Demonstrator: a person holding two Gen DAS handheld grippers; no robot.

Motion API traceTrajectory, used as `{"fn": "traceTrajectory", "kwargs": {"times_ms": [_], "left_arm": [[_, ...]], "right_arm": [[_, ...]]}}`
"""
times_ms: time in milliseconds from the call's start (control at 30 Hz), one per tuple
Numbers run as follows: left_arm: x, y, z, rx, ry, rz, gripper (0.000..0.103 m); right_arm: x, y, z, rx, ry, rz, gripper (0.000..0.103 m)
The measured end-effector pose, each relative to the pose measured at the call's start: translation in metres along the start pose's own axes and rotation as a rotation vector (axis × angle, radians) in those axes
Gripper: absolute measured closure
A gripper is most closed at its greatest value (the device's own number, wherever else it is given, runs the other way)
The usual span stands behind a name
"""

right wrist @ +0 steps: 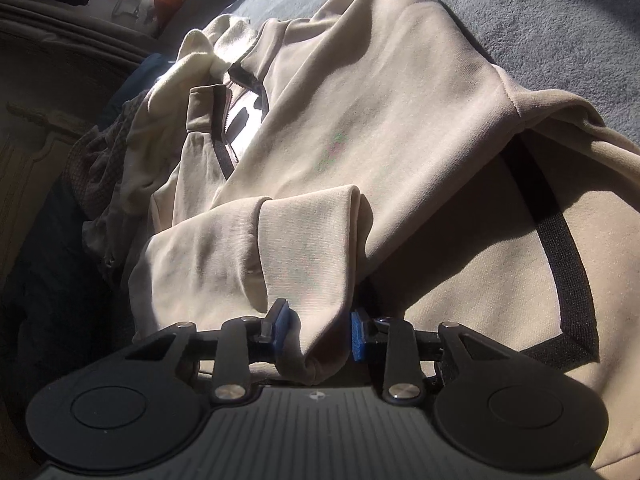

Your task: Fold clothes

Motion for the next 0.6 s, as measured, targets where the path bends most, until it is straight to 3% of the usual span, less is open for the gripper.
{"fn": "traceTrajectory", "kwargs": {"times_ms": [100, 133, 300, 400, 500, 600], "left_arm": [[-0.004, 0.003, -0.006, 0.020, 0.011, 0.004, 0.030], [-0.005, 0.003, -0.009, 0.023, 0.017, 0.002, 0.030], [-0.005, 0.001, -0.018, 0.058, 0.024, -0.020, 0.030], [-0.001, 0.006, -0.025, 0.090, 0.035, -0.005, 0.030], [0.003, 0.009, -0.028, 0.105, 0.023, -0.010, 0.030], [0.006, 0.012, -0.031, 0.110, 0.013, -0.004, 0.030]], "right_arm": [[-0.002, 0.011, 0.002, -0.012, -0.015, 0.070, 0.097], [0.000, 0.019, 0.006, -0.014, -0.031, 0.115, 0.098], [0.024, 0.073, 0.033, 0.027, -0.163, 0.284, 0.099], [0.054, 0.113, 0.064, 0.078, -0.314, 0.390, 0.099], [0.084, 0.135, 0.091, 0.061, -0.457, 0.471, 0.099], [0.101, 0.144, 0.098, 0.032, -0.509, 0.511, 0.099]]}}
Point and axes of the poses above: each gripper's, at about its wrist camera, not at the fingertips, and z roughly against the way its jaws point, y to its left, x to its top, the point moved 5 cm from there along -z, roughly the way its jaws point, and after that the axes turned 10 degrees about -y, right-handed, at the moved point
